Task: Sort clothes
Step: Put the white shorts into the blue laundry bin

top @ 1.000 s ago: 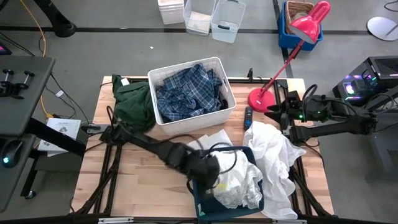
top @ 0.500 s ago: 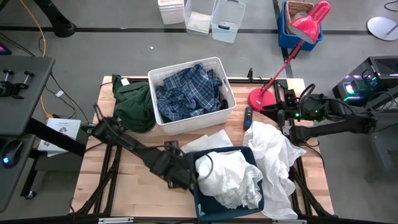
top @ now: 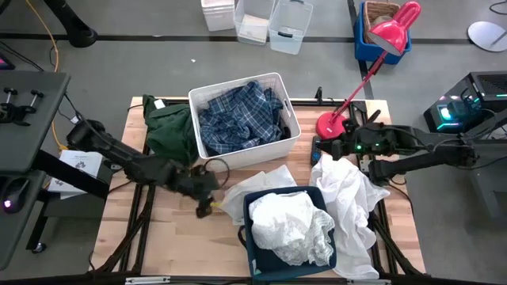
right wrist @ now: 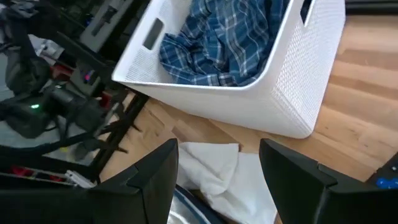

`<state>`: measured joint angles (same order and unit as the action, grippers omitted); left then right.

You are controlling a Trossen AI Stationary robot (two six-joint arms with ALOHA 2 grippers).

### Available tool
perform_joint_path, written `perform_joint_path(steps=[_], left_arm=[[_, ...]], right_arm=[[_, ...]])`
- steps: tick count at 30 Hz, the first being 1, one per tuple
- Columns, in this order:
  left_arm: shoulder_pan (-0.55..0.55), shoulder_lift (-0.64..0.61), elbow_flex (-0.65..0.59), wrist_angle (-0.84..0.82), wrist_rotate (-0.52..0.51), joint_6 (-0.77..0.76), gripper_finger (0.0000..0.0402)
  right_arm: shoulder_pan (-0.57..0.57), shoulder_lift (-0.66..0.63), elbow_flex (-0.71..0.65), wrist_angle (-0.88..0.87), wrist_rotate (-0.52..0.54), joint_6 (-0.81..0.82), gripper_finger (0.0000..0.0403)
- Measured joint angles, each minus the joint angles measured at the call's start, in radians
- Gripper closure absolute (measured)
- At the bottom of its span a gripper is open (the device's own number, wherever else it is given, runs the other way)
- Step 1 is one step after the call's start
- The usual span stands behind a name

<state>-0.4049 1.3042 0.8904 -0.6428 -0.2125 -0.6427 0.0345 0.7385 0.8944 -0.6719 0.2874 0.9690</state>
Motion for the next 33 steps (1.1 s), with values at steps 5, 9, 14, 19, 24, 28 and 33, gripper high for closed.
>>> perform_joint_path(steps=[5,9,14,19,24,28,33], left_arm=[[0.074,0.0,-0.117,0.299,0.128,0.052,0.0147],[0.101,0.019,-0.146,0.351,0.134,0.031,0.0147],[0.107,0.049,-0.186,0.421,0.168,-0.016,0.0147],[0.117,0.11,-0.192,0.43,0.164,-0.081,0.0147],[0.111,0.192,-0.191,0.496,0.192,-0.093,0.0149],[0.092,0.24,-0.19,0.566,0.192,-0.109,0.0213],[0.08,0.209,-0.17,0.63,0.262,-0.109,0.0381]], right_arm=[[0.0,0.052,0.0,0.0,0.008,0.054,0.0182],[0.0,0.078,0.0,0.0,0.008,0.065,0.0182],[0.0,0.088,0.0,0.0,0.009,0.07,0.0182],[0.0,0.087,0.0,0.001,0.009,0.07,0.0182],[-0.001,0.087,0.0,0.001,0.009,0.064,0.0182],[-0.001,0.087,0.0,0.0,0.009,0.061,0.0182],[-0.001,0.087,0.0,0.0,0.009,0.052,0.0182]])
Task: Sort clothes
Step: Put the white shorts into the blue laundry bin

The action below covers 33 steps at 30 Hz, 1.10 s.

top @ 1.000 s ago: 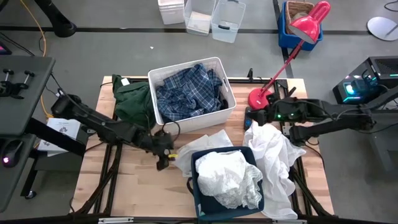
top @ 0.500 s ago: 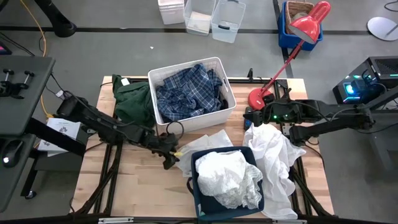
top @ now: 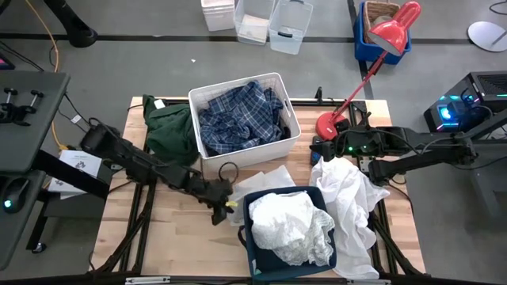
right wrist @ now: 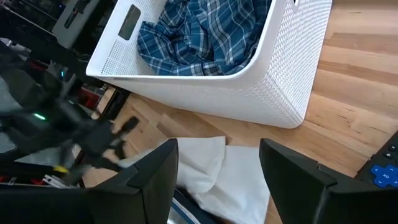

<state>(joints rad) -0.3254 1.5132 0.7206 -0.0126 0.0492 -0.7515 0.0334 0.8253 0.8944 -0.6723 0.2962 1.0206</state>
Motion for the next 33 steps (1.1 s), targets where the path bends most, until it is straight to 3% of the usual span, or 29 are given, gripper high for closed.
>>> perform_joint_path(steps=[4,9,12,15,19,25,30,33], left_arm=[[0.015,-0.181,0.051,-0.068,-0.013,0.047,0.0397],[0.051,-0.407,0.156,-0.276,-0.257,0.192,0.0399],[0.084,-0.458,0.215,-0.259,-0.379,0.293,0.04],[0.124,-0.434,0.271,-0.184,-0.381,0.383,0.04],[0.161,-0.304,0.34,-0.059,-0.28,0.463,0.0401],[0.182,0.001,0.553,0.2,0.015,0.503,0.0401],[0.163,0.192,0.841,0.217,0.275,0.555,0.0401],[0.139,0.234,0.948,0.167,0.34,0.582,0.0401]], right_arm=[[0.0,0.0,0.0,-0.002,0.0,0.0,0.0182],[0.0,0.0,0.0,-0.002,0.0,0.0,0.0182],[0.0,0.0,0.0,-0.002,0.0,0.0,0.0182],[0.0,0.0,0.0,-0.002,0.0,0.0,0.0182],[0.0,0.0,0.0,0.002,0.015,-0.007,0.0182],[0.0,0.0,0.0,0.004,0.04,-0.008,0.0182],[0.0,0.0,0.0,0.004,0.05,-0.007,0.0182],[0.0,0.0,0.0,0.004,0.07,-0.002,0.0182]])
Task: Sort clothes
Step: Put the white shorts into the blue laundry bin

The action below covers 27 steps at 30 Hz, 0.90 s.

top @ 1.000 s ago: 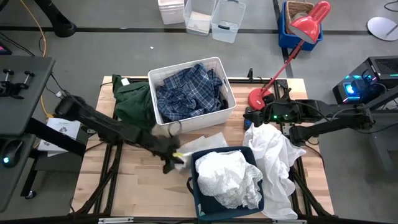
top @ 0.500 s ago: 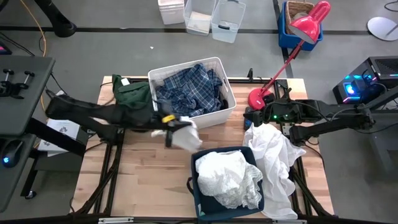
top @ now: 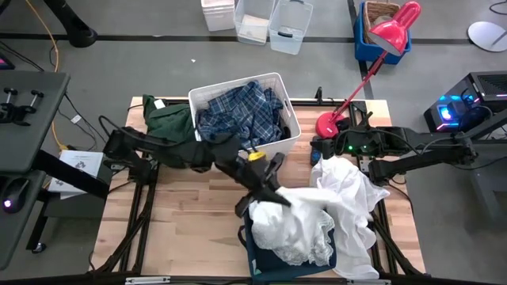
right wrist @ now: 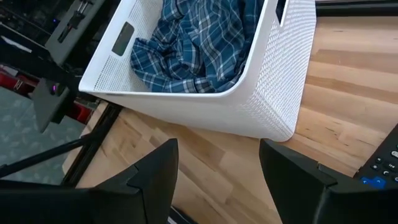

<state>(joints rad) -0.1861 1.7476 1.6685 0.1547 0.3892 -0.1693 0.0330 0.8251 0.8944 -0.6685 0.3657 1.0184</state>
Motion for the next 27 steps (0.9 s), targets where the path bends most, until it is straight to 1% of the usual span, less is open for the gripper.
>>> perform_joint_path(steps=[2,5,8,10,11,13,15,20,24,27], left_arm=[[-0.014,0.004,0.034,-0.081,-0.015,0.036,0.0401],[-0.029,0.0,0.038,-0.213,-0.086,0.047,0.0401],[-0.057,0.0,0.036,-0.351,-0.205,0.034,0.0401],[-0.081,0.014,0.018,-0.394,-0.308,0.006,0.0401],[-0.093,0.027,0.004,-0.395,-0.342,-0.025,0.0401],[-0.116,0.073,-0.02,-0.395,-0.366,-0.122,0.0401],[-0.143,0.137,-0.021,-0.387,-0.379,-0.228,0.0401],[-0.224,0.289,-0.018,-0.376,-0.483,-0.477,0.0401],[-0.25,0.405,-0.022,-0.372,-0.479,-0.686,0.0401],[-0.25,0.445,-0.02,-0.362,-0.41,-0.808,0.0391]], right_arm=[[0.0,0.0,0.0,0.0,0.005,-0.004,0.0182],[0.0,0.0,0.0,0.0,0.005,-0.027,0.0182],[0.0,0.0,0.0,0.0,-0.001,-0.056,0.0182],[0.0,0.0,0.0,0.0,-0.015,-0.076,0.0182],[0.0,0.0,0.0,0.0,-0.027,-0.087,0.0182],[0.001,0.0,0.0,0.0,-0.046,-0.116,0.0182],[0.001,0.0,0.0,0.0,-0.057,-0.143,0.0182],[0.001,0.0,0.0,0.0,-0.088,-0.184,0.0182],[0.028,0.0,0.0,0.0,-0.127,-0.199,0.0182],[0.076,0.0,0.0,0.001,-0.13,-0.208,0.0182]])
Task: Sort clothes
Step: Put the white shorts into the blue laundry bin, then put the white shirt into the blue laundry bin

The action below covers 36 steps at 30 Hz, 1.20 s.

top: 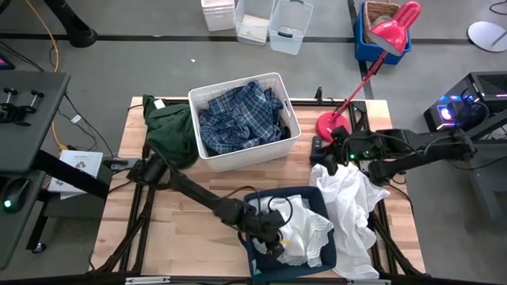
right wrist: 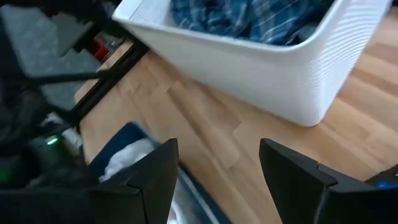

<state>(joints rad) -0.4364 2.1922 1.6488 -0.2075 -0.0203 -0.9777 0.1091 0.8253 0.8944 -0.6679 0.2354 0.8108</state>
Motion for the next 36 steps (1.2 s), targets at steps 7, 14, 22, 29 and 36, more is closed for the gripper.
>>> perform_joint_path(steps=[7,14,22,29,36], left_arm=[[0.009,-0.023,0.018,0.05,0.099,0.008,0.03],[0.014,-0.11,0.098,0.035,0.124,0.145,0.0197],[0.029,-0.237,0.155,-0.191,0.117,0.332,0.0157],[0.037,-0.306,0.155,-0.349,0.13,0.317,0.0156],[-0.015,-0.306,0.139,-0.557,0.062,0.365,0.0156]], right_arm=[[0.133,0.0,0.0,0.001,0.083,0.021,0.0182],[0.236,0.0,0.0,0.0,0.15,0.053,0.0182],[0.306,0.027,0.0,0.0,0.182,0.063,0.0182],[0.312,0.092,0.0,-0.001,0.157,0.071,0.0182],[0.335,0.152,0.0,-0.013,-0.006,0.094,0.0182]])
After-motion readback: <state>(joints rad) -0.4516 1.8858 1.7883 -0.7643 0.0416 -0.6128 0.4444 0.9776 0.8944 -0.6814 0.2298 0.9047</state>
